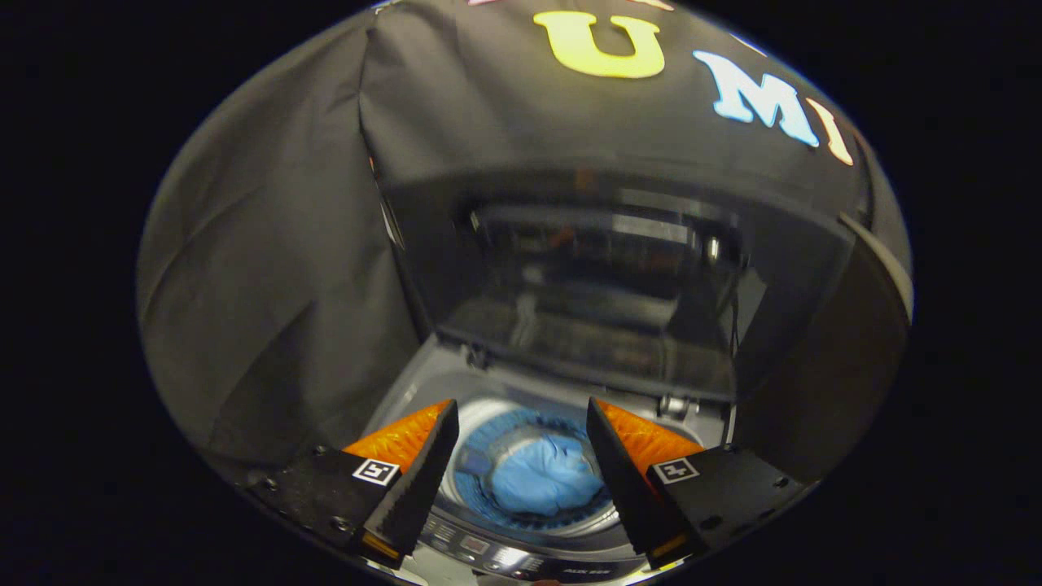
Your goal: Put the clothes into the washing machine and then close the washing machine lid.
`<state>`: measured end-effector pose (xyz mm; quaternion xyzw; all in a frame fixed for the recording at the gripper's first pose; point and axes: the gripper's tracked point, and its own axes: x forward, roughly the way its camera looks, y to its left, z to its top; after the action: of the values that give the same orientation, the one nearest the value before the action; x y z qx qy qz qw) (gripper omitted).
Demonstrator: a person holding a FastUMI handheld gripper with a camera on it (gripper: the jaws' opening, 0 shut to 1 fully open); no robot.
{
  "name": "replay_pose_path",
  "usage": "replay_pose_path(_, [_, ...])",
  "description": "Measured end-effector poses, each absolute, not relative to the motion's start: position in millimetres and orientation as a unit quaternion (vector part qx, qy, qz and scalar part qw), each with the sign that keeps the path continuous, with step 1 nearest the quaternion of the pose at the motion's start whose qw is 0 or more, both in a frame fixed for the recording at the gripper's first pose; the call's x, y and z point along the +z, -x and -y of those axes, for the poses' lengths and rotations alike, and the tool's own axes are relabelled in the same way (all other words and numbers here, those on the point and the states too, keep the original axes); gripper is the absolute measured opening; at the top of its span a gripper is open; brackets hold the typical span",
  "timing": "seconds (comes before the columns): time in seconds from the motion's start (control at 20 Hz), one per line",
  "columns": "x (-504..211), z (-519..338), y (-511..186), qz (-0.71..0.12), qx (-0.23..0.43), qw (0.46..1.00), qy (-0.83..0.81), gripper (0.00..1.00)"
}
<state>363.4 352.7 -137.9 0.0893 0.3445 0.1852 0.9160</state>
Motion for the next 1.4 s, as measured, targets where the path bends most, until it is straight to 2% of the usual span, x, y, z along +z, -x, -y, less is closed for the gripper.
replay_pose_path(0.3, [18.9, -353.2, -399.4, -0.215, 0.203, 0.945, -0.139, 0.97])
replay_pose_path(0.5, [78.4, -336.5, -426.8, -0.173, 0.184, 0.954, -0.161, 0.97])
replay_pose_path(1.1, [-9.1, -305.3, -536.8, -0.287, 0.093, 0.942, -0.145, 0.98])
replay_pose_path(1.4, [-57.2, -312.9, -555.8, -0.340, 0.077, 0.929, -0.127, 0.98])
